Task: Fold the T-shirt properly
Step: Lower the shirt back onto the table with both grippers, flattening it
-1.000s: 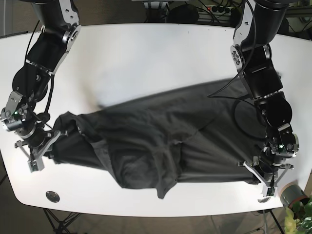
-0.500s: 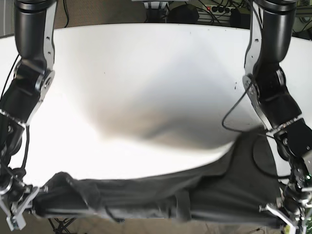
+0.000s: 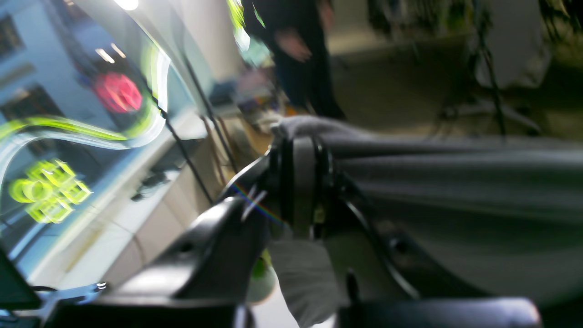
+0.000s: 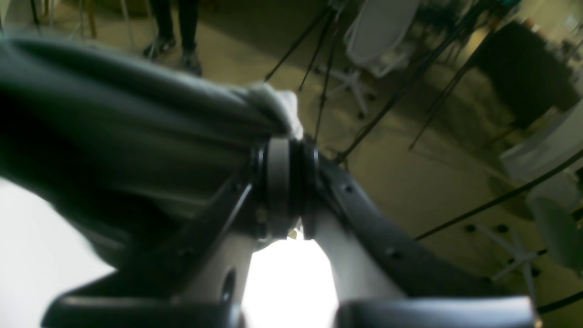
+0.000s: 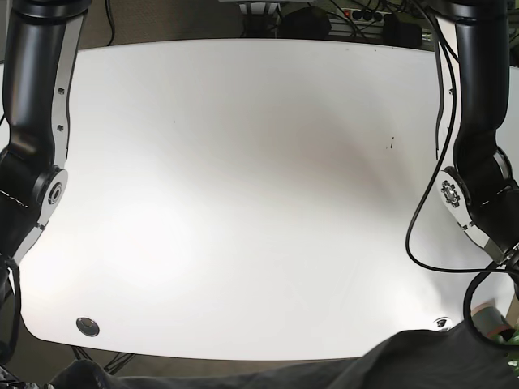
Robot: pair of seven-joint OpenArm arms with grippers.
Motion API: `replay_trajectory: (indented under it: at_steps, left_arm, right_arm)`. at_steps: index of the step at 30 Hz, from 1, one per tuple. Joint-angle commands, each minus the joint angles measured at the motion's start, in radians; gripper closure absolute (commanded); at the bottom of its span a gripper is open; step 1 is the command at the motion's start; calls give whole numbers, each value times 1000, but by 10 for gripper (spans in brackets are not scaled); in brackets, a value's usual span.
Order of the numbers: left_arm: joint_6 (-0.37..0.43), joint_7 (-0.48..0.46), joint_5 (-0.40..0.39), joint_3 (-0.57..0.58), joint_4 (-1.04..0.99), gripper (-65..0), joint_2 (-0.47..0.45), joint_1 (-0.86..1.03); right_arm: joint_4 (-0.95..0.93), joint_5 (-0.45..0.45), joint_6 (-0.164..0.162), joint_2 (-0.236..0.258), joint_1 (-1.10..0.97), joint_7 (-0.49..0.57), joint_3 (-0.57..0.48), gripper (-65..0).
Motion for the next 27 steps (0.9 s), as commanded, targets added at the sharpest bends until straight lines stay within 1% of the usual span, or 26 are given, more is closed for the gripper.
replay_trajectory:
  at_steps: [1,4,6,13,23,27]
  left_arm:
    - [10,2,13,-1,2,0,-10,-24]
    - [10,5,11,-1,10,0,-7,6]
    - [10,5,11,-1,12,0,-7,44]
    - [10,0,10,-2,12,0,-4,95]
    - [10,-3,10,-2,5,0,-4,96]
    - [10,-3,10,-1,5,0,-4,79]
  right_arm:
    - [10,-12,-4,21,24,15,2,-22]
    - [10,-9,-5,18,-11,28,0,-22]
    - [11,-7,-5,6,-20,28,5,-22]
    - [16,-10,-5,1,-56,30,6,-22]
    - [10,-13,-5,6,-53,33,6,-22]
    - [10,-13,-5,7,-43,56,-1,-22]
